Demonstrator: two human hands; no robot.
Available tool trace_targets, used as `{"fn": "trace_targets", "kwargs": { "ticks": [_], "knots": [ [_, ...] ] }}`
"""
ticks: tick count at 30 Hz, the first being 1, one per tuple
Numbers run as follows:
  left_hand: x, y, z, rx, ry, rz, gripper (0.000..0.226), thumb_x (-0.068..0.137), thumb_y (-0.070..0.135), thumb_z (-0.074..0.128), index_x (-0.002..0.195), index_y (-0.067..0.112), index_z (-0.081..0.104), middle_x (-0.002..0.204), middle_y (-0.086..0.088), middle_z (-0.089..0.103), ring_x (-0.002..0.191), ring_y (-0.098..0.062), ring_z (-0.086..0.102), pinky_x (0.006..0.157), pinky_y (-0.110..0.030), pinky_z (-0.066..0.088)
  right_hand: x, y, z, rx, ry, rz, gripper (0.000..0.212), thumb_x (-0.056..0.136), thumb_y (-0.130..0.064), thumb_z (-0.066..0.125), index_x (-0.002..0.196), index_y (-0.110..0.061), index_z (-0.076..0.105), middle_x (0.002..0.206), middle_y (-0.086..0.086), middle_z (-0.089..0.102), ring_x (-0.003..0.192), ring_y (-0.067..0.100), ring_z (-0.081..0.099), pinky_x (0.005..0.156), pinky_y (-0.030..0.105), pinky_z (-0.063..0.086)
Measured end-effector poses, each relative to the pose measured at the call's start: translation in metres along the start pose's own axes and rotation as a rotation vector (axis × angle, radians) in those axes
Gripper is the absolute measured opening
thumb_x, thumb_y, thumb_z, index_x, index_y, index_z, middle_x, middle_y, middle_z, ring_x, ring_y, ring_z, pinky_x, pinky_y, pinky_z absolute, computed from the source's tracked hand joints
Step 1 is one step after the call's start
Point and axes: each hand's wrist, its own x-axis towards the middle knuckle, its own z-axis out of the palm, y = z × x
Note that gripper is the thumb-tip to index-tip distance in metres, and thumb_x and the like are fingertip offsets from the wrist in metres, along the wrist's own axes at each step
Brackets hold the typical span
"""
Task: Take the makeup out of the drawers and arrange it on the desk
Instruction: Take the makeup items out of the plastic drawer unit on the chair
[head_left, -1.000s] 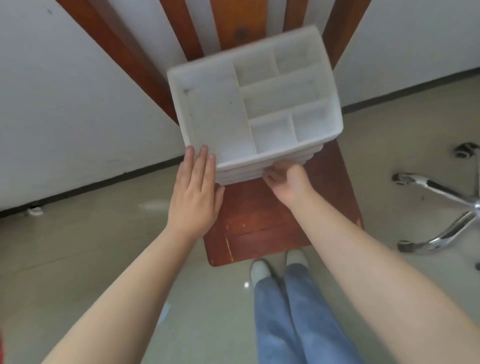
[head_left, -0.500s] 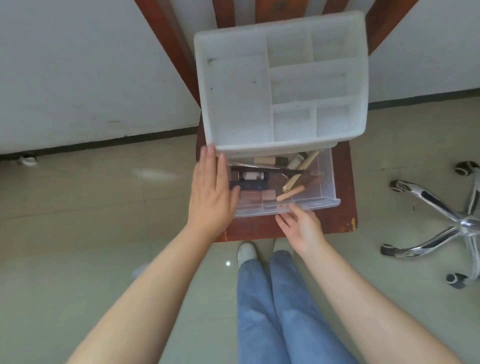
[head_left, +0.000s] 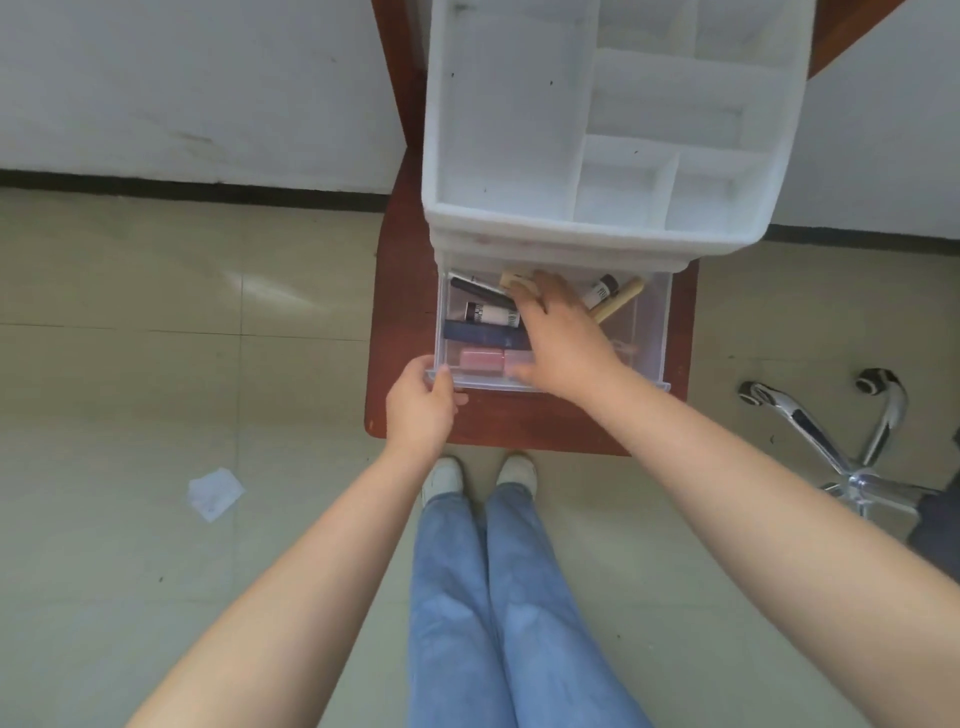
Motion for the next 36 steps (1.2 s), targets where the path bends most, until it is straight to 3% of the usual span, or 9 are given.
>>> {"fn": "trace_targets", "kwargs": {
  "ticks": [2,4,9,14,17,21,30,33,36],
  "knots": [
    [0.002,0.0,-0.003,0.009,-0.03,-0.001,0.033,0.097,0.011,0.038,0.126,-0.002,0.045,0.071,0.001,0.054,0.064,-0.013,0.057,0.088,-0.042,0.051,0.019,-0.003,0.004,-0.112,-0.098,0.037,0.096,0.075,-0.036,0.068,0.147,-0.022,0.005,0.152,0.014,0.004,0.14,0.035,0.005,0.114,0.05,0.014],
    [0.003,0.001,-0.005,0.015,-0.055,-0.002,0.033,0.097,0.011,0.038,0.126,-0.002,0.045,0.079,-0.005,0.056,0.066,-0.018,0.059,0.087,-0.042,0.052,0.028,-0.009,0.006,-0.207,-0.113,0.037,0.1,0.073,-0.037,0.07,0.146,-0.024,0.003,0.149,0.018,0.008,0.137,0.038,0.011,0.111,0.051,0.017],
    [0.007,0.002,-0.01,0.002,-0.104,-0.012,0.034,0.097,0.01,0.037,0.129,-0.002,0.043,0.082,-0.007,0.057,0.064,-0.012,0.057,0.082,-0.04,0.052,0.036,-0.029,0.004,-0.334,-0.042,-0.008,0.082,0.073,-0.026,0.069,0.138,-0.014,0.022,0.133,0.019,0.032,0.119,0.036,0.036,0.091,0.041,0.039],
    [0.008,0.001,-0.011,-0.002,-0.126,-0.024,0.035,0.098,0.009,0.036,0.131,-0.002,0.042,0.078,-0.003,0.053,0.064,-0.011,0.056,0.08,-0.037,0.052,0.039,-0.031,0.0,-0.156,-0.096,0.018,0.061,0.074,-0.023,0.071,0.122,-0.009,0.037,0.111,0.012,0.053,0.089,0.029,0.053,0.063,0.03,0.038],
    [0.007,0.002,-0.01,0.014,-0.119,-0.01,0.035,0.098,0.009,0.035,0.13,-0.002,0.042,0.085,-0.007,0.056,0.063,-0.009,0.056,0.078,-0.036,0.052,0.038,-0.031,-0.006,-0.071,-0.141,0.032,0.067,0.071,-0.027,0.076,0.123,-0.009,0.037,0.105,0.01,0.058,0.078,0.023,0.047,0.061,0.029,0.038],
    [0.006,0.005,-0.009,0.019,-0.111,-0.001,0.033,0.098,0.008,0.034,0.128,-0.003,0.043,0.079,-0.007,0.056,0.063,-0.01,0.056,0.08,-0.035,0.052,0.038,-0.028,-0.012,-0.02,-0.158,0.051,0.068,0.07,-0.03,0.077,0.123,-0.008,0.039,0.111,0.01,0.057,0.089,0.026,0.053,0.064,0.029,0.039],
    [0.004,0.007,-0.01,0.072,-0.127,-0.021,0.031,0.098,0.009,0.034,0.125,-0.001,0.046,0.088,-0.011,0.057,0.063,-0.014,0.057,0.07,-0.03,0.05,0.034,-0.021,-0.016,0.072,-0.145,0.065,0.043,0.074,-0.008,0.064,0.113,-0.008,0.048,0.11,0.014,0.058,0.081,0.025,0.046,0.065,0.027,0.036],
    [0.002,0.01,-0.017,0.302,-0.127,-0.009,0.036,0.096,0.016,0.039,0.13,0.003,0.043,0.101,-0.012,0.061,0.086,-0.028,0.062,0.087,-0.04,0.05,0.013,-0.014,-0.019,0.102,-0.042,0.109,0.04,0.074,-0.009,0.063,0.111,-0.01,0.048,0.106,0.012,0.06,0.086,0.028,0.053,0.063,0.029,0.038],
    [-0.008,0.021,-0.022,0.699,0.086,0.225,0.042,0.092,0.019,0.047,0.132,0.005,0.042,0.122,-0.017,0.05,0.115,-0.033,0.048,0.093,-0.04,0.04,-0.029,0.007,-0.026,0.286,0.022,0.225,0.044,0.074,-0.014,0.067,0.113,-0.015,0.047,0.101,0.008,0.057,0.087,0.027,0.053,0.065,0.027,0.038]
  ]
}}
